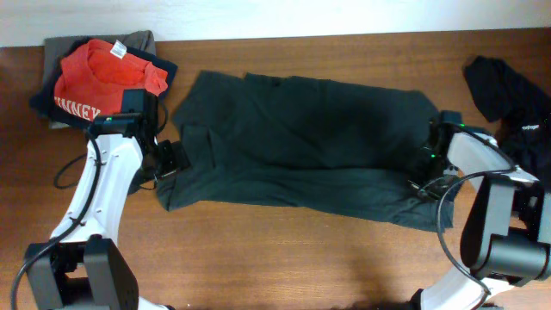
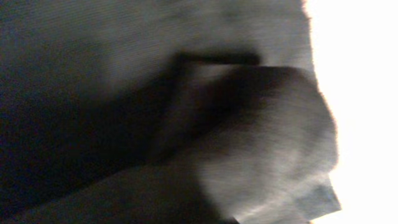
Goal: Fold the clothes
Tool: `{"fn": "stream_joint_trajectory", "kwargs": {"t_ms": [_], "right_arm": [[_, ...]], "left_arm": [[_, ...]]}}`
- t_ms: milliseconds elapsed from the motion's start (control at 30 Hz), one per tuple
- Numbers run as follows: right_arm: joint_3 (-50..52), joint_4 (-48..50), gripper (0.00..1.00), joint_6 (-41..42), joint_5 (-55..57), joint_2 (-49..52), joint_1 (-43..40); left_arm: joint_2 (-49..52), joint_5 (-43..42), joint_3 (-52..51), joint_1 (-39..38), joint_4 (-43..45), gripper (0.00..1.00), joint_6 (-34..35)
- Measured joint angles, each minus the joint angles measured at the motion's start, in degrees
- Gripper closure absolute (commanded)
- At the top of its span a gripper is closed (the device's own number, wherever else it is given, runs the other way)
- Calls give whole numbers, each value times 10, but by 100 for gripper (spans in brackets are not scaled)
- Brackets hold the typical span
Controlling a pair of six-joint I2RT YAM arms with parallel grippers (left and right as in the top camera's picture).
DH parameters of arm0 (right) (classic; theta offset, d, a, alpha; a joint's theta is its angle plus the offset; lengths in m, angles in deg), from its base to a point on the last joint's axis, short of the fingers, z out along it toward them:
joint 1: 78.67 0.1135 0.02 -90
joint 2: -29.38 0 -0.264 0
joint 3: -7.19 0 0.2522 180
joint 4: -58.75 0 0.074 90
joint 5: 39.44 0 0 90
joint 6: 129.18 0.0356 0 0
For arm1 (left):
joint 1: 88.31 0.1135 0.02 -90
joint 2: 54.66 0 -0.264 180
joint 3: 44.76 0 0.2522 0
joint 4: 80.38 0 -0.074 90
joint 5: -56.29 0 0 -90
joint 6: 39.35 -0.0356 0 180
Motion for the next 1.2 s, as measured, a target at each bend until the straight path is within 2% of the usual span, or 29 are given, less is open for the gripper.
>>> {"fn": "stream_joint_trajectory", "kwargs": {"t_ms": [200, 367, 533, 567, 600, 633, 733, 1000, 1200], "right_arm": [[-14, -53, 96, 0, -2, 1, -26], [-65, -87, 95, -31, -81, -13, -26], [-94, -95, 75, -82, -202, -86, -11], [-98, -95, 75, -91, -223, -106, 2], [-99, -95, 79, -97, -234, -116, 11], [-101, -95, 87, -104, -246, -126, 27], [-103, -94, 94, -115, -268, -132, 79], [-103, -29, 94, -98, -289, -87, 246], [-103, 42, 96, -53, -291, -21, 319]], "left_arm": [[-2, -16, 0, -1, 3, 1, -15], [-34, -28, 0, -19, 17, 1, -24], [-56, -35, 0, -27, 21, 1, -24], [-56, -35, 0, -27, 21, 1, -24], [-56, -35, 0, -26, 21, 1, -24], [-56, -35, 0, -26, 21, 1, -24], [-56, -35, 0, -27, 21, 1, -24], [-56, -35, 0, -26, 15, 1, -24], [-56, -35, 0, -26, 5, 1, -24]]}}
